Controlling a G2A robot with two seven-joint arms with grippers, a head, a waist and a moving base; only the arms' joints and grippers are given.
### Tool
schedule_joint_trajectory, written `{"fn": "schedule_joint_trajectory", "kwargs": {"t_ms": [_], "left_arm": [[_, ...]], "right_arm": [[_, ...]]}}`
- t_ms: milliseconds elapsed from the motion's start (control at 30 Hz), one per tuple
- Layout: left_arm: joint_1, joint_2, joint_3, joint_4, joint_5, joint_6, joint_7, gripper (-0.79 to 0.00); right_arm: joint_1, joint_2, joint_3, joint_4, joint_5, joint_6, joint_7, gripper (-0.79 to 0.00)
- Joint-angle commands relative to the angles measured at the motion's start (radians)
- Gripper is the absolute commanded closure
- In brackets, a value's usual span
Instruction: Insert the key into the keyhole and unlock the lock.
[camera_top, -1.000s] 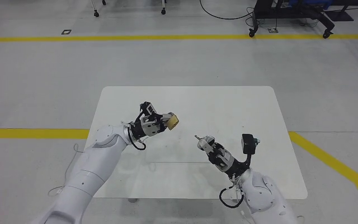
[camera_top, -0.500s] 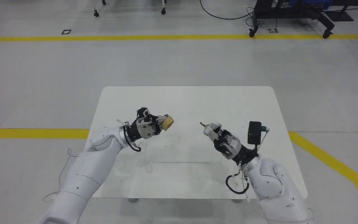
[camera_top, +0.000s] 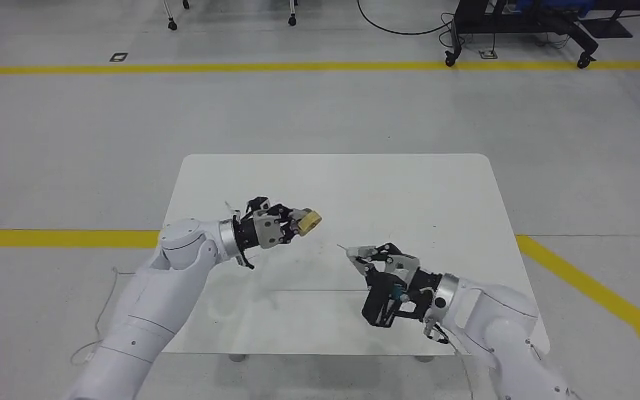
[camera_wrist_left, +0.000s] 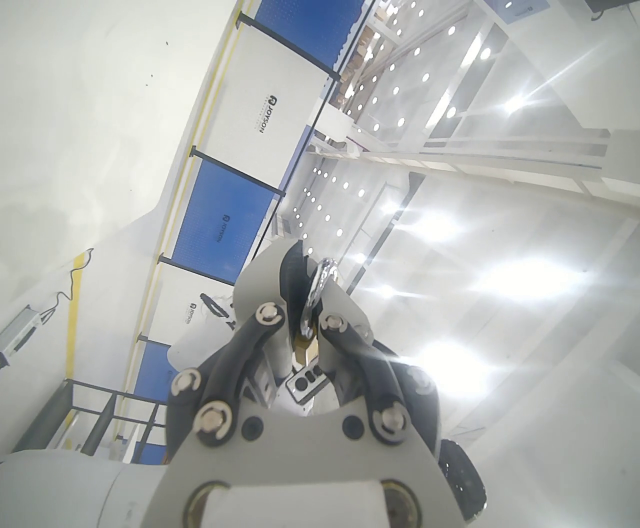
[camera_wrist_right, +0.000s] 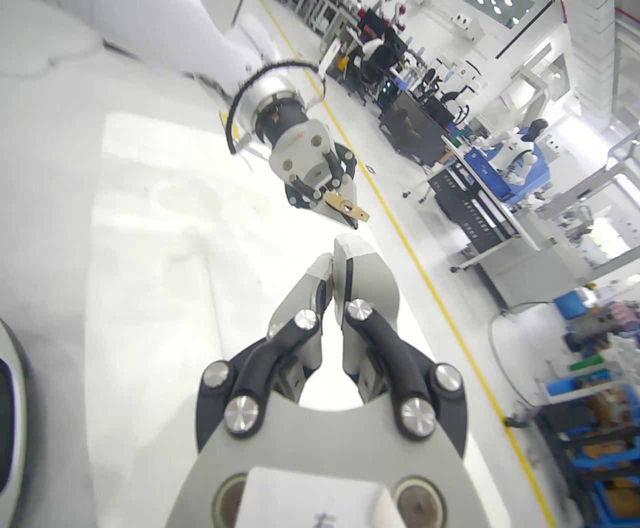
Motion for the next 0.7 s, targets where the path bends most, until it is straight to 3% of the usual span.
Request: {"fn": "schedule_joint_trajectory", "kwargs": {"t_ms": [0,233,300,667], "left_arm": [[0.004,-0.002,0.015,-0.025,0.012,0.024,0.034,0.0],[0.001,-0.004,0.029,-0.057,0.051,0.041,0.088,0.0],[0.001,-0.004,0.029,-0.057,0.051,0.041,0.088,0.0],[0.001,-0.004,0.029,-0.057,0.051,0.041,0.088,0.0]], "right_arm": [[-0.003,0.004,-0.014,-0.007,-0.099,0.018,-0.02,0.0],[-0.034,0.023,-0.033,-0.059,-0.332,0.081,-0.131,0.0],[-0.062,0.025,-0.025,-0.055,-0.323,0.119,-0.181,0.0],[-0.062,0.025,-0.025,-0.055,-0.323,0.119,-0.181,0.0]]}}
